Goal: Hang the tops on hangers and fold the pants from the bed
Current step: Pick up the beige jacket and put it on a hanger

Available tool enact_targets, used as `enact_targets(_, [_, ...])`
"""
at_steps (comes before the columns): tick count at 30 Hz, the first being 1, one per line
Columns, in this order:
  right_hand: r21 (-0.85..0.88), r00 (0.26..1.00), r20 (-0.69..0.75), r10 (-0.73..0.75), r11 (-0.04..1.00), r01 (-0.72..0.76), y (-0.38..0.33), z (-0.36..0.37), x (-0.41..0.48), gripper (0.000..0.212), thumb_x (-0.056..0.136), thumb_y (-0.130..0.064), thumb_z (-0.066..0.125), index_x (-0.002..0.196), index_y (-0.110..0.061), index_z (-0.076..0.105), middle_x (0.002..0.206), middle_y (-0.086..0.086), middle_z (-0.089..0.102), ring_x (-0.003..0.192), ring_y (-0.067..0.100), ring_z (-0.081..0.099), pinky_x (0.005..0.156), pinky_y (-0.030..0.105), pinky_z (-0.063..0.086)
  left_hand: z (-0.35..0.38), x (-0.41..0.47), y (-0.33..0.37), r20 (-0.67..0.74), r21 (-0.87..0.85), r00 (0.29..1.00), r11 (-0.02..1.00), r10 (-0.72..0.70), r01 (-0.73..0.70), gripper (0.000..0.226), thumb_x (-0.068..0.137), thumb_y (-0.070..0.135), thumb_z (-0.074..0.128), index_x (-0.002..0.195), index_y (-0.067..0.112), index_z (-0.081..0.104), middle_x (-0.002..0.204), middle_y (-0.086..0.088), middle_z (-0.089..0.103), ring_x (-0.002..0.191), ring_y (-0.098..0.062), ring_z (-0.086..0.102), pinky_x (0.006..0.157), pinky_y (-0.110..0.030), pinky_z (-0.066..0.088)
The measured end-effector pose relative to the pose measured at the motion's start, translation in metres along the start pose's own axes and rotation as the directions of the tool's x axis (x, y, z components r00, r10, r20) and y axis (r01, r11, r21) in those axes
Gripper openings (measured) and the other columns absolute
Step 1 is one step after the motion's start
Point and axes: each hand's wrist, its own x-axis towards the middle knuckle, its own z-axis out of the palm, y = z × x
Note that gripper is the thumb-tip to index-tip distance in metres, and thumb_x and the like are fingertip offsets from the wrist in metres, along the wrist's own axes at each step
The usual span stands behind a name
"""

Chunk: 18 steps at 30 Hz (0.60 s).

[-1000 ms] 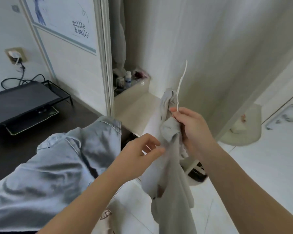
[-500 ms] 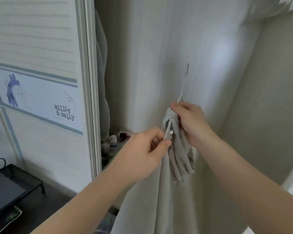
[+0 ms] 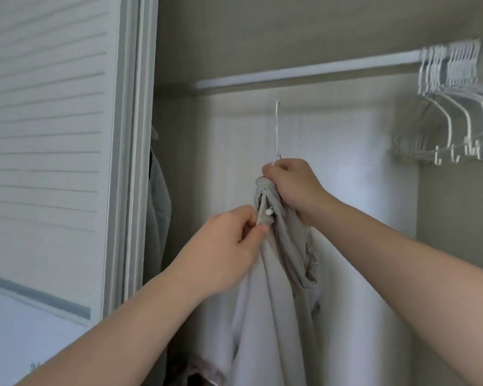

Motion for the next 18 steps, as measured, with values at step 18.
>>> enact_targets(18, [-0.115, 0.994, -0.029, -0.101, 0.989, 0.097, -0.03, -0.019, 0.236, 0.032, 0.087, -0.004, 0.056, 0.062, -0.012, 0.037, 0.063, 0.006, 0.036, 0.064, 0.024, 0.041, 0.062, 0.035, 0.038, -0.03, 0.225, -0.023, -0.157, 0.519, 0.987, 0.853, 0.022, 0.063, 0.029, 0.102, 0.035, 0.046, 0.079, 0.019, 0.05, 0.08, -0.002, 0.061, 0.087, -0.032, 0.06, 0.073, -0.038, 0.048])
